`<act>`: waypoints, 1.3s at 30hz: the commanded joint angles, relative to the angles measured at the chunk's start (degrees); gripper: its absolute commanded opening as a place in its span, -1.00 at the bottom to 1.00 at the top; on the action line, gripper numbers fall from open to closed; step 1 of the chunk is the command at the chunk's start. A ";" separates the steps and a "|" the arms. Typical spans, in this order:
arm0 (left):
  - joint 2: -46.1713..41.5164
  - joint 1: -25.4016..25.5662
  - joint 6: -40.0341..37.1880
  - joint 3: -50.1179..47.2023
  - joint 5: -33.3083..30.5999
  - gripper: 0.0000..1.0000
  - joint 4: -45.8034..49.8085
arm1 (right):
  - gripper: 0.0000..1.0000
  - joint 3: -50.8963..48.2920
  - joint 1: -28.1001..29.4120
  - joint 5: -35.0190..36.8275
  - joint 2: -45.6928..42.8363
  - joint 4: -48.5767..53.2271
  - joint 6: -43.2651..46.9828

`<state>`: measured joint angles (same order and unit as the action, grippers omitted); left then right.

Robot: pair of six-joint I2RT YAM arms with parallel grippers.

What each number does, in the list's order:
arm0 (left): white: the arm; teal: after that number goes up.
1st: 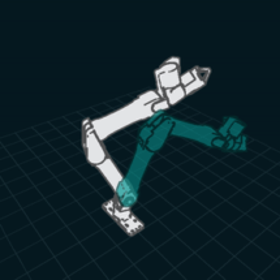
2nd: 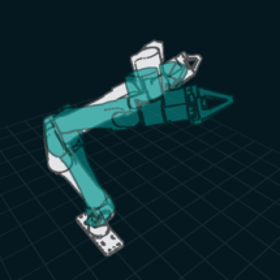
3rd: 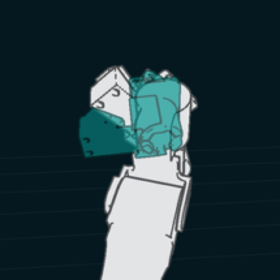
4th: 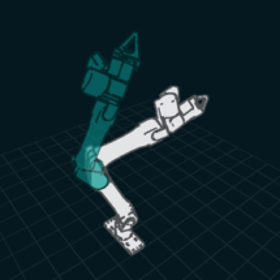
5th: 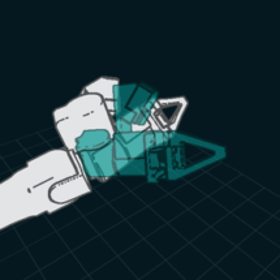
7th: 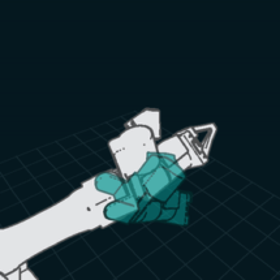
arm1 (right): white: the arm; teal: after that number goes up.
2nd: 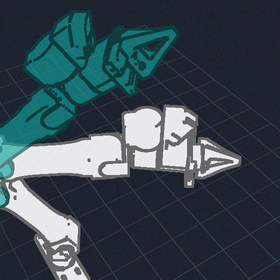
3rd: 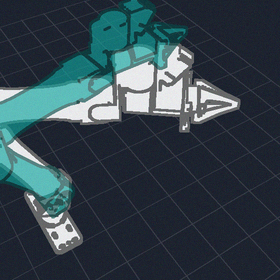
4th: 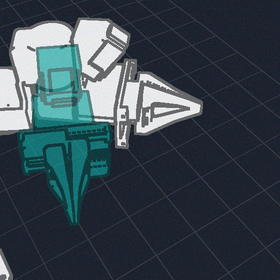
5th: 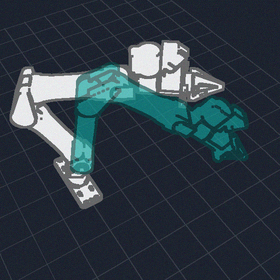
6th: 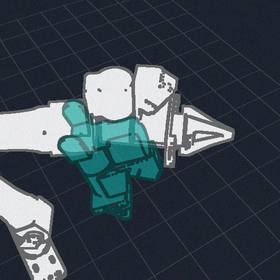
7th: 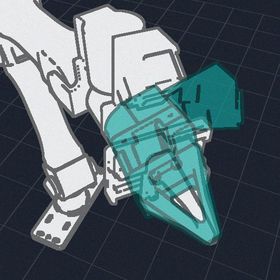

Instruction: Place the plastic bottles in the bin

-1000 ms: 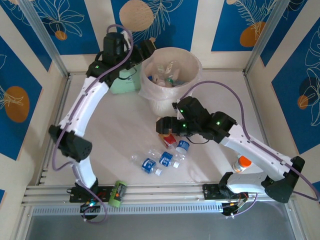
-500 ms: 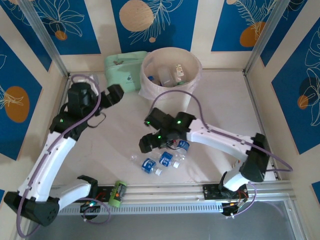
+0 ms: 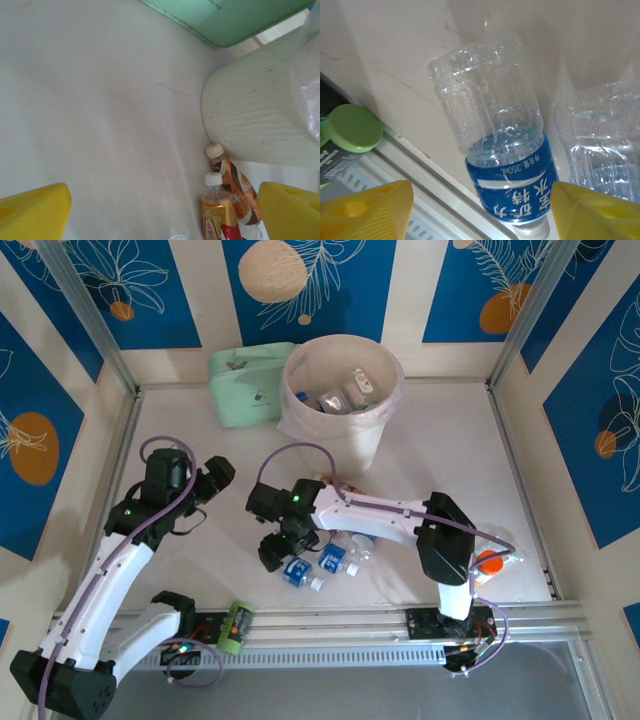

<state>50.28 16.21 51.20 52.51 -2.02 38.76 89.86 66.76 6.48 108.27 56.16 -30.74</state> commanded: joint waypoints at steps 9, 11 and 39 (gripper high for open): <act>-1.94 -5.82 0.96 -2.02 -3.00 1.00 5.19 | 0.48 9.52 1.52 5.37 10.30 4.09 4.04; -2.12 -6.08 0.75 -2.06 -2.91 1.00 5.02 | 0.50 10.40 2.03 6.04 11.84 4.65 4.70; -3.00 -6.81 2.82 -1.88 3.37 0.98 0.59 | 0.02 21.65 -0.44 15.27 16.59 7.69 4.14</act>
<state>47.99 10.11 52.66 48.69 -1.61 41.15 109.62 66.65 21.37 129.10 62.87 -25.76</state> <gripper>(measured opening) 0.992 0.572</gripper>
